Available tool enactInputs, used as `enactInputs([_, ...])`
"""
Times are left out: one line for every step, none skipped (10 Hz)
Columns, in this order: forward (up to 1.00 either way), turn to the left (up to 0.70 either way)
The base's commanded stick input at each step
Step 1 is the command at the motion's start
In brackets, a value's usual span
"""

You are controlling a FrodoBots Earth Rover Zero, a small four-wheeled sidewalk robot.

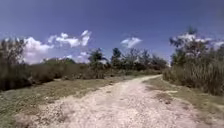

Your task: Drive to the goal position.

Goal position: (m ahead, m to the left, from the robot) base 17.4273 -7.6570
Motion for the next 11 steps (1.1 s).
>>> enactInputs([0.70, -0.12])
enactInputs([0.70, -0.35])
enactInputs([0.70, -0.35])
enactInputs([0.70, -0.35])
enactInputs([0.70, -0.35])
enactInputs([0.70, -0.35])
enactInputs([0.70, -0.35])
enactInputs([0.70, -0.25])
enactInputs([0.70, 0.00])
enactInputs([0.70, 0.00])
enactInputs([0.70, 0.00])
